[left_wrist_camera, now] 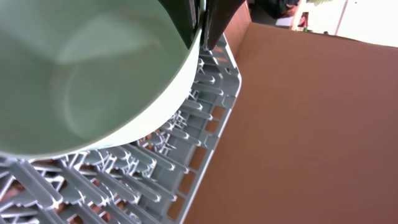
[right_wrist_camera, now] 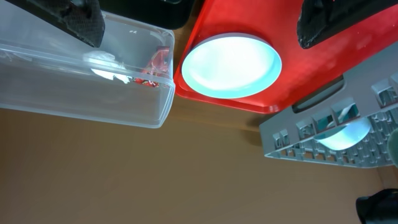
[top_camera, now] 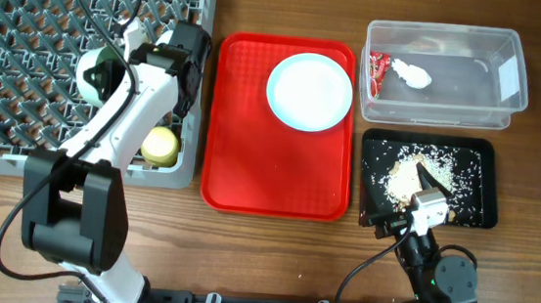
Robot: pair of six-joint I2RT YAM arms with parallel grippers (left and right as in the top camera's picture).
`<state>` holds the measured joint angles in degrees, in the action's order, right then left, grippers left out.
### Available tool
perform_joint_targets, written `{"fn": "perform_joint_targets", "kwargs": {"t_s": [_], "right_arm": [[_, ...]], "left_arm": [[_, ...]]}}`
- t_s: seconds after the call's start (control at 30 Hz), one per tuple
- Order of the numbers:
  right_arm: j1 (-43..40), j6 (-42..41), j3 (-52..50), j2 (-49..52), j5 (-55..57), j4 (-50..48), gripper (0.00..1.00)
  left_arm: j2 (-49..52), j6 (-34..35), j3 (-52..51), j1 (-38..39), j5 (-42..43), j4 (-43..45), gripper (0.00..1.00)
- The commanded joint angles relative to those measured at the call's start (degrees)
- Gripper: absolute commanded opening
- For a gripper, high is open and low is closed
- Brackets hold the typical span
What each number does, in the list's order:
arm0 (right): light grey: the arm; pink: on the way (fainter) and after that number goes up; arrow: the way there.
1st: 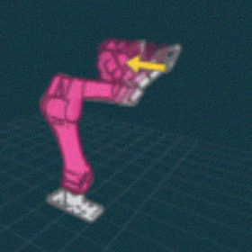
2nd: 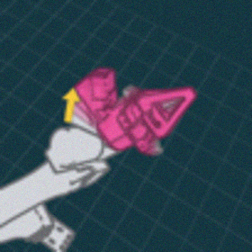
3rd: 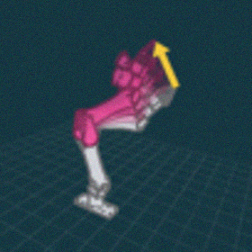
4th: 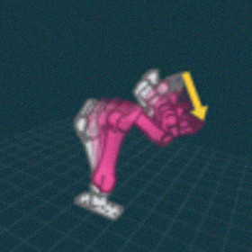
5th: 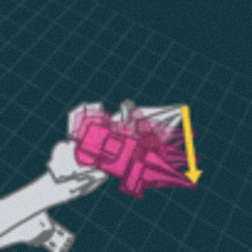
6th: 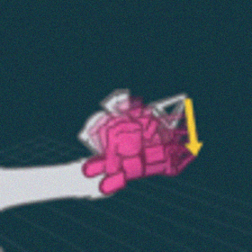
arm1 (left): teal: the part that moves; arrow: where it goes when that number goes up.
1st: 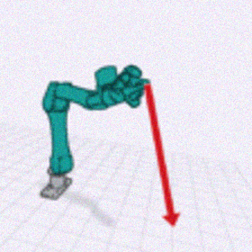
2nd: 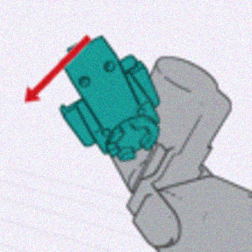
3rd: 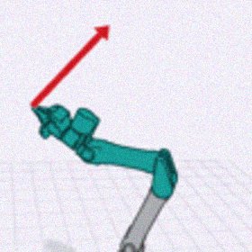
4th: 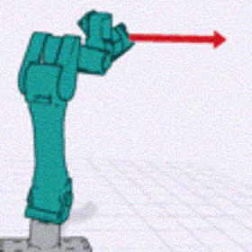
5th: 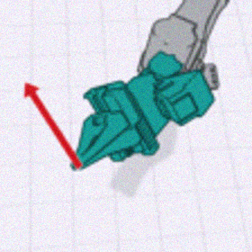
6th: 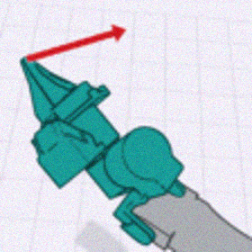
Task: Sort waste into correct bins and load items into the dishwasher rack
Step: 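Lift the mint-green bowl and stand it in the rack slots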
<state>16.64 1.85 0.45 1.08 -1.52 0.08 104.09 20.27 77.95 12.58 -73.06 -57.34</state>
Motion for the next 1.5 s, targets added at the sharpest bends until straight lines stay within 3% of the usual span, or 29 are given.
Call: {"fn": "perform_joint_targets", "kwargs": {"t_s": [0.0,0.17,0.63,1.1,1.47], "right_arm": [[-0.44,0.79,-0.15,-0.81,-1.14,-0.26,1.0],[-0.44,0.79,-0.15,-0.81,-1.11,-0.26,1.0],[-0.44,0.79,-0.15,-0.81,-1.11,-0.26,1.0],[-0.44,0.76,-0.15,-0.81,-1.11,-0.26,1.0],[-0.44,0.76,-0.15,-0.81,-1.11,-0.26,1.0]], "left_arm": [[0.72,0.94,-0.37,-0.26,-3.91,0.57,0.04],[1.14,0.94,-0.37,3.93,-3.67,0.98,0.04],[2.8,-0.57,-0.37,4.02,-10.4,-1.4,0.04],[3.13,-0.57,-0.37,1.29,-8.02,-1.46,0.04],[6.29,-0.26,-0.37,4.96,-3.54,-3.5,0.04]]}}
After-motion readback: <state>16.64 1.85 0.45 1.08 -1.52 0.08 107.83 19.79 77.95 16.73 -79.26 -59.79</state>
